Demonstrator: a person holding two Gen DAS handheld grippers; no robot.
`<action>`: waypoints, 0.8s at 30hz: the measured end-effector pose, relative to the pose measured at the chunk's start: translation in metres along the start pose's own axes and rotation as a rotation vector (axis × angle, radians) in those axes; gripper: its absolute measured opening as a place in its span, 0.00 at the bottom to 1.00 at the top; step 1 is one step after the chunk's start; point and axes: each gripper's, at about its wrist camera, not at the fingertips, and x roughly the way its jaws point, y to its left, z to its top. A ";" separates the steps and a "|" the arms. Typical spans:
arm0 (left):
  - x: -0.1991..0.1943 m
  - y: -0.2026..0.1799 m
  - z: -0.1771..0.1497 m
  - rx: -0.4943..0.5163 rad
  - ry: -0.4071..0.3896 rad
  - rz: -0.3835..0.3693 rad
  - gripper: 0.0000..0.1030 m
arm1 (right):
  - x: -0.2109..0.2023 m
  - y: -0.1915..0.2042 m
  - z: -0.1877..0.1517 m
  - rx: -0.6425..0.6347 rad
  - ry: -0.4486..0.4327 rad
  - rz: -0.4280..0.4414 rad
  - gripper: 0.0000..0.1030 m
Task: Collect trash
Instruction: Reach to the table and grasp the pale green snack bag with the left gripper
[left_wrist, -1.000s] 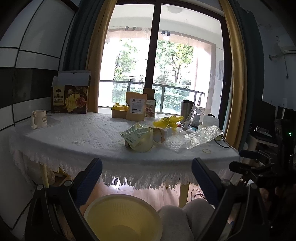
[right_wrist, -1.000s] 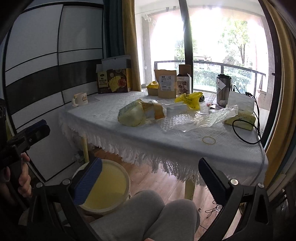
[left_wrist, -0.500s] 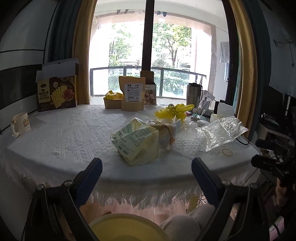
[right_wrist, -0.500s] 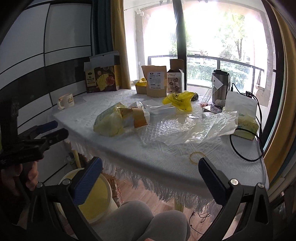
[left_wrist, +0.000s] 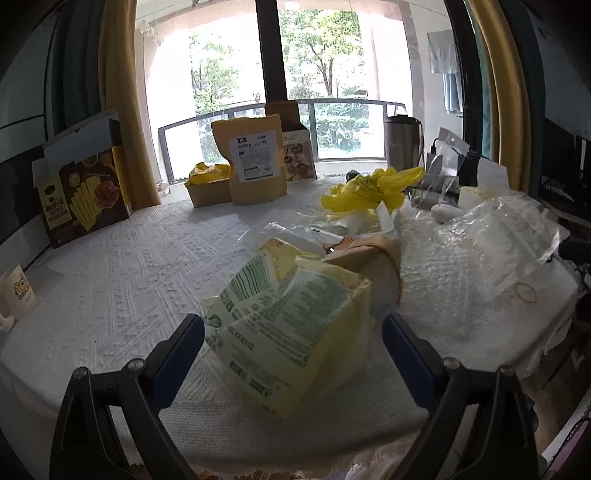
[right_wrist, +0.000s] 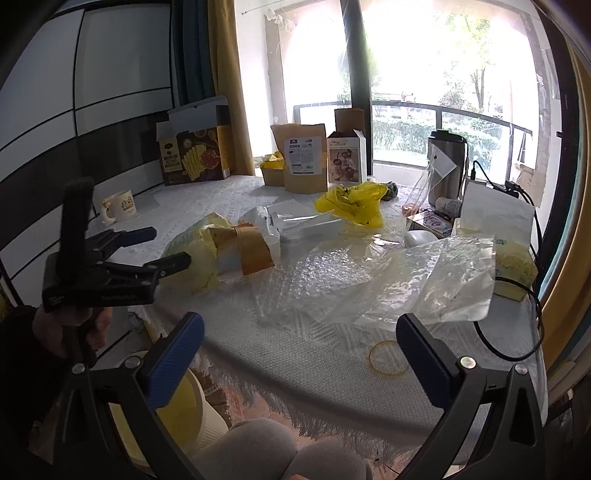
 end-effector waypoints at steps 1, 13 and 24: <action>0.005 0.001 -0.001 0.006 0.008 0.004 0.94 | 0.004 0.000 0.001 -0.004 0.004 -0.002 1.00; -0.001 0.015 -0.015 -0.033 -0.046 -0.037 0.15 | 0.051 0.025 0.017 -0.111 0.021 0.058 1.00; -0.055 0.063 -0.019 -0.199 -0.135 -0.068 0.07 | 0.110 0.075 0.048 -0.178 0.022 0.153 0.84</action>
